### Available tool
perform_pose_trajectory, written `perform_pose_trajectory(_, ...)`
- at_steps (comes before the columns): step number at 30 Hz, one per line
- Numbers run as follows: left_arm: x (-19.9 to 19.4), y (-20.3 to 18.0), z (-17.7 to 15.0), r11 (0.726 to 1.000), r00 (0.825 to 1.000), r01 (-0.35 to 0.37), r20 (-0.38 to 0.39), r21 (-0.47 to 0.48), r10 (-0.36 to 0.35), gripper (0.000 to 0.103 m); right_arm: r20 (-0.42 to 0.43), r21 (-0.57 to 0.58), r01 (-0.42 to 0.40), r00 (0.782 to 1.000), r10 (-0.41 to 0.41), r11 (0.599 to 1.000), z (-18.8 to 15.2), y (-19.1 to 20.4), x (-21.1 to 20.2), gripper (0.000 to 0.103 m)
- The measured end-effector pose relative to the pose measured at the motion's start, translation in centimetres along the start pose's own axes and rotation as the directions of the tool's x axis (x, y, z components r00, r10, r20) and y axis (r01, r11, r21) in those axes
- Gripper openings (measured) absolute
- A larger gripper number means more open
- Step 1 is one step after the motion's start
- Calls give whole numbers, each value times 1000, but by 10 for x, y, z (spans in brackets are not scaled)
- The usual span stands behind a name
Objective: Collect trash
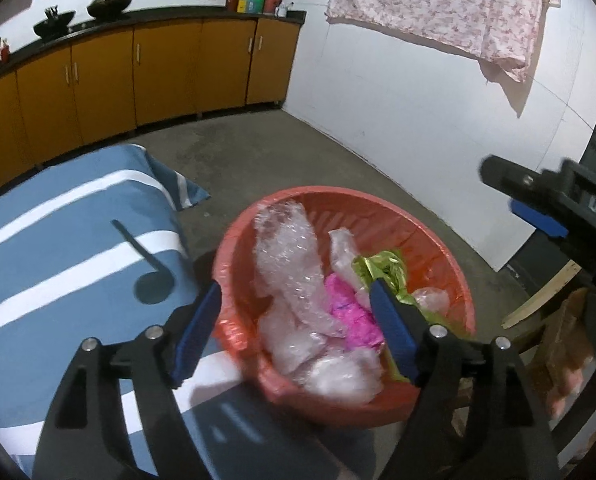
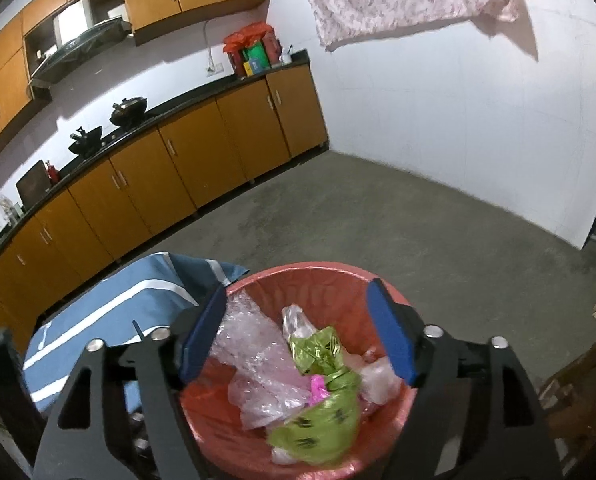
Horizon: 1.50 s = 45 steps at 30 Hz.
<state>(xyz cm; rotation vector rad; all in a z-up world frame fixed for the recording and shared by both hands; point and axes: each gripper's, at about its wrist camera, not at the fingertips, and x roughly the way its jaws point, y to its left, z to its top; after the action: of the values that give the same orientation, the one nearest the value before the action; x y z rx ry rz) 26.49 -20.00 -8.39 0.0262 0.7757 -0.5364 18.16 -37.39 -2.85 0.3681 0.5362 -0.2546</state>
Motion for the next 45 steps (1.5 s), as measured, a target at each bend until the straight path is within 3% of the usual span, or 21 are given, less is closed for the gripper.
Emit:
perform_pose_trajectory(3, -32, 8, -6, 998, 996, -53, 73, 20, 51, 90, 79, -36, 63, 995, -60, 997, -11, 6, -31, 94)
perform_pose_trajectory(6, -65, 13, -14, 995, 986, -94, 143, 28, 89, 97, 137, -77, 94, 987, -83, 993, -21, 12, -60, 95)
perform_pose_trajectory(11, -135, 24, -36, 985, 950, -174, 267, 17, 163, 99, 236, -146, 167, 963, -130, 975, -41, 31, -112, 99)
perform_pose_trajectory(14, -174, 29, -53, 970, 923, -245, 308, 4, 231, 99, 250, -153, 152, 962, -111, 976, -57, 38, -138, 101)
perform_pose_trajectory(23, -251, 45, -99, 930, 870, -354, 330, -95, 365, 99, 236, -217, 132, 969, -79, 967, -100, 60, -179, 101)
perform_pose_trajectory(37, -289, 49, -151, 899, 846, -418, 302, -133, 439, 99, 210, -309, 105, 977, -40, 945, -143, 86, -203, 101)
perform_pose_trajectory(45, -305, 50, -171, 876, 820, -458, 308, -150, 482, 99, 196, -324, 86, 980, -22, 942, -160, 94, -210, 101)
